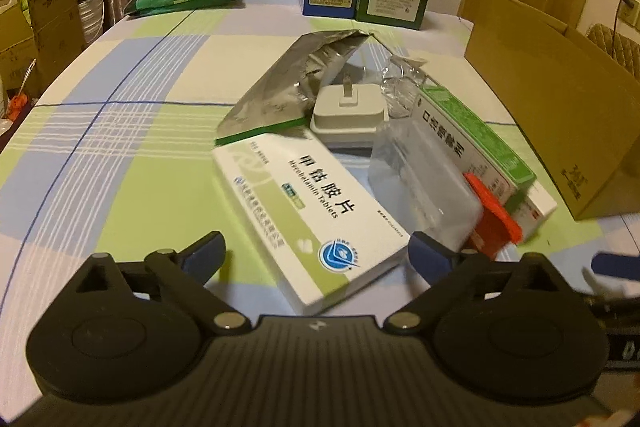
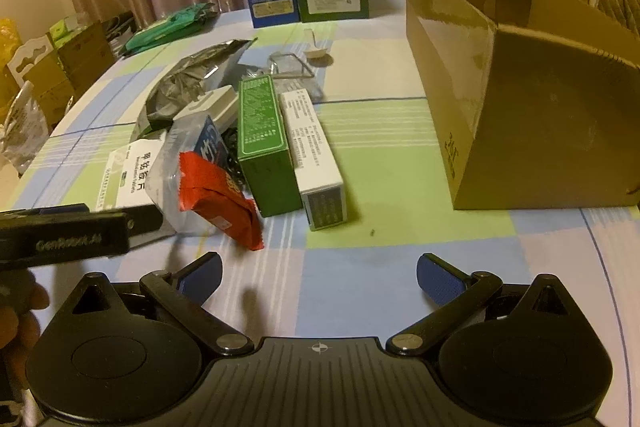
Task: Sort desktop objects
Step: 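Grasp the white Mecobalamin box with the left tool while the right tool grasps the red candy packet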
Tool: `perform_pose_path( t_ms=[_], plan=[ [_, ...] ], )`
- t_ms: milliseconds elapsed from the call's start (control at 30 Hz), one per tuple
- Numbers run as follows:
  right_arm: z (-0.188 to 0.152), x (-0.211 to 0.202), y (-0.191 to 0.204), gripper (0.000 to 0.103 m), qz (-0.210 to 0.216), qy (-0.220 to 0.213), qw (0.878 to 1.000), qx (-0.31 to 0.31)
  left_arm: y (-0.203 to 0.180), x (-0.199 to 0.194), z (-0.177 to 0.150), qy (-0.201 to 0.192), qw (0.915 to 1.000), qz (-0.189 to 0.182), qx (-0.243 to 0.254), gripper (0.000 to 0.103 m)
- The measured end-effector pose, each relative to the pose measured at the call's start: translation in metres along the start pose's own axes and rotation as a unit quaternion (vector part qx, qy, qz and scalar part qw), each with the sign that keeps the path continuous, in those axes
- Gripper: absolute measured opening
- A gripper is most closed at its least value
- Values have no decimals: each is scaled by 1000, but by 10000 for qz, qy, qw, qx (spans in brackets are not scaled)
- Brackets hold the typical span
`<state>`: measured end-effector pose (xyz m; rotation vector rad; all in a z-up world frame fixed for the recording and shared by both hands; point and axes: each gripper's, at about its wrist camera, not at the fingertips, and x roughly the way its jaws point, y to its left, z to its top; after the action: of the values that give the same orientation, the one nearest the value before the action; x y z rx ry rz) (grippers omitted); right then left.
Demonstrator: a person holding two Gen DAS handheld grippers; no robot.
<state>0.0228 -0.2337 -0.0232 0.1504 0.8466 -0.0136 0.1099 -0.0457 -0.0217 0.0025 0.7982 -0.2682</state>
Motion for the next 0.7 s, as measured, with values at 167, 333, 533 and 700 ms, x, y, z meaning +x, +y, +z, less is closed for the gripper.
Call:
perform_pose_path(
  t_ms=[167, 333, 533, 700],
  plan=[
    [2, 4, 0, 101, 41, -7, 10000, 14, 0, 10, 7, -31, 9999, -99, -32, 96],
    [4, 4, -1, 101, -59, -66, 10000, 17, 3, 15, 9, 55, 10000, -59, 12, 97],
    [7, 3, 3, 101, 70, -144, 9999, 53, 30, 1, -3, 179, 9992, 345, 15, 95],
    [7, -5, 27, 101, 396, -372, 9978, -374, 56, -18, -6, 100, 9988, 456, -132, 95]
  ],
)
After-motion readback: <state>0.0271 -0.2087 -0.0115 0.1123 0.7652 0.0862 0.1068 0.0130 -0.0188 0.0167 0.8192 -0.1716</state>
